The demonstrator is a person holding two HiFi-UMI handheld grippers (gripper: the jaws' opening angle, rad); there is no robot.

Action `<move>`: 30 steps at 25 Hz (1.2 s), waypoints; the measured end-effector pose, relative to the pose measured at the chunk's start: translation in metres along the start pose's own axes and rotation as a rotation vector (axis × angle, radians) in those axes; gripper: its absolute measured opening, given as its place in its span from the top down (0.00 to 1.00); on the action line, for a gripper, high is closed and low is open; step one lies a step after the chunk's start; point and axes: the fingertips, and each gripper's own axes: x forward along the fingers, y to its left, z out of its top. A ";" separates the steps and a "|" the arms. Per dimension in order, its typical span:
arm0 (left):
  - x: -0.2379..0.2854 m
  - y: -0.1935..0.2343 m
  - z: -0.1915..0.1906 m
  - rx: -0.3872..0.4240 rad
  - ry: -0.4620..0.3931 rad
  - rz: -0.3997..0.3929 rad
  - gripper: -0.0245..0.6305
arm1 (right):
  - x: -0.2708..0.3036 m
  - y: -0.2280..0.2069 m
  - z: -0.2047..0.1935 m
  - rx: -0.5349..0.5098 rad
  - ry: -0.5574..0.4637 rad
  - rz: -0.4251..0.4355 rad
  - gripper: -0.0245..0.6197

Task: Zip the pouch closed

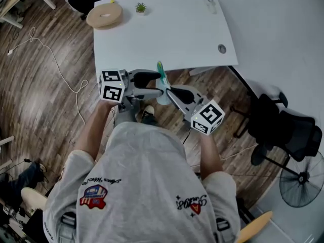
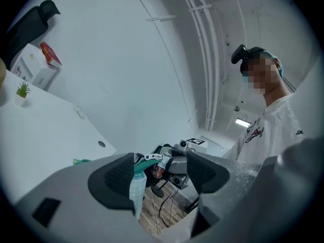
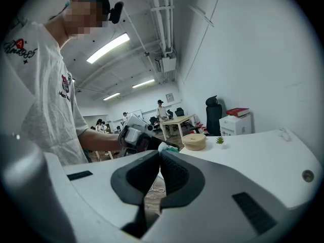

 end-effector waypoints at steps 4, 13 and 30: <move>0.003 -0.009 -0.005 -0.017 0.005 -0.046 0.49 | 0.004 0.007 -0.004 -0.010 0.019 0.023 0.94; -0.009 -0.001 0.004 -0.011 -0.044 -0.012 0.65 | 0.012 0.006 -0.007 -0.016 0.041 0.024 0.94; -0.013 0.021 -0.002 0.142 -0.006 0.168 0.95 | 0.024 -0.003 -0.019 -0.029 0.085 -0.002 0.94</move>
